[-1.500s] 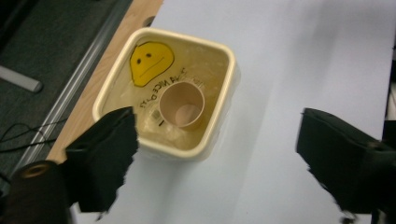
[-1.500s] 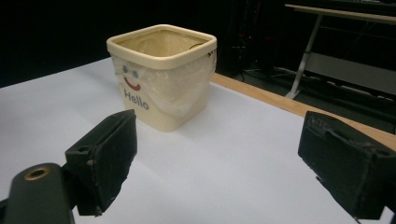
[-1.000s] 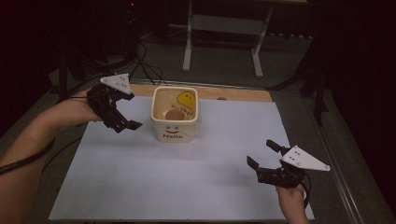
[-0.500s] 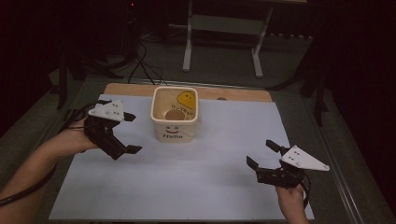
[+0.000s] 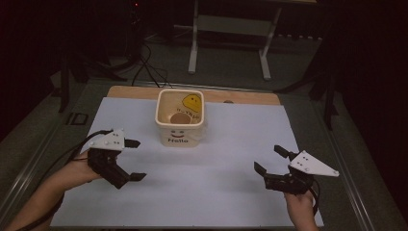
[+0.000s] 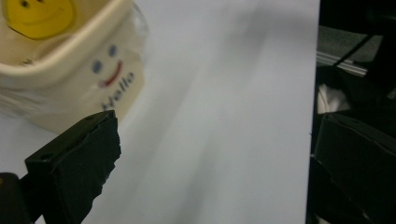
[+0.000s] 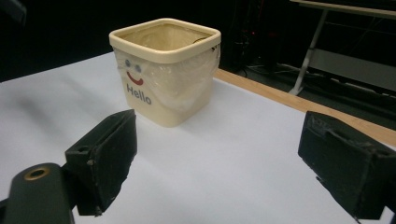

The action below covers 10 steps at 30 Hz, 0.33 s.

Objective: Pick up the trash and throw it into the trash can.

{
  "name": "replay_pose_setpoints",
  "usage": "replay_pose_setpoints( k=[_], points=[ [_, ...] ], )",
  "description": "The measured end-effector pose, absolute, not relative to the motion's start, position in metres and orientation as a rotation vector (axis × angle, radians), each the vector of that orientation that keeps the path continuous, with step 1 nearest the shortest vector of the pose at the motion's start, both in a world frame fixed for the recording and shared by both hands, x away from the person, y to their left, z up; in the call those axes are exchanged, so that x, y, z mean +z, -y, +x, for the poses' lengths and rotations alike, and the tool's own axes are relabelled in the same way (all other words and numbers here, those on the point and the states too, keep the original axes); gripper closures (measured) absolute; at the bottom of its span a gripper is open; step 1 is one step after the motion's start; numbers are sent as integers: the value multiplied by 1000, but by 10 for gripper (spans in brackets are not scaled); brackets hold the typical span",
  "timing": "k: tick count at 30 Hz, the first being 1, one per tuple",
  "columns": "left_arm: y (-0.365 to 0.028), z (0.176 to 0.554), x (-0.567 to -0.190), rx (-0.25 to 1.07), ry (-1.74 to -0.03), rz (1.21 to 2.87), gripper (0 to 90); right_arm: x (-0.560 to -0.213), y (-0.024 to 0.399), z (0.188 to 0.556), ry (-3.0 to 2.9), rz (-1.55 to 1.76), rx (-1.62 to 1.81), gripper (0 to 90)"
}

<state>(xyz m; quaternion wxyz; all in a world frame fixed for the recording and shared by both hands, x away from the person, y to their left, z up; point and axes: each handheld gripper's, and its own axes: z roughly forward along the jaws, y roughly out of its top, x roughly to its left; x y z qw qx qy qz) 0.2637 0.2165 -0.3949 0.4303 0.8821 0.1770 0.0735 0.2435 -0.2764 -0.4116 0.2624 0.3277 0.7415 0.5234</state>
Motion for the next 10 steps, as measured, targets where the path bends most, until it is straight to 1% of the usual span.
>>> replay_pose_setpoints(
  k=[5,10],
  points=[
    [-217,257,-413,145,-453,2182,11,-413,276,244,-2009,885,1413,117],
    [-218,255,-429,138,-468,2167,11,-414,276,244,-2013,888,1406,117]
  ],
)
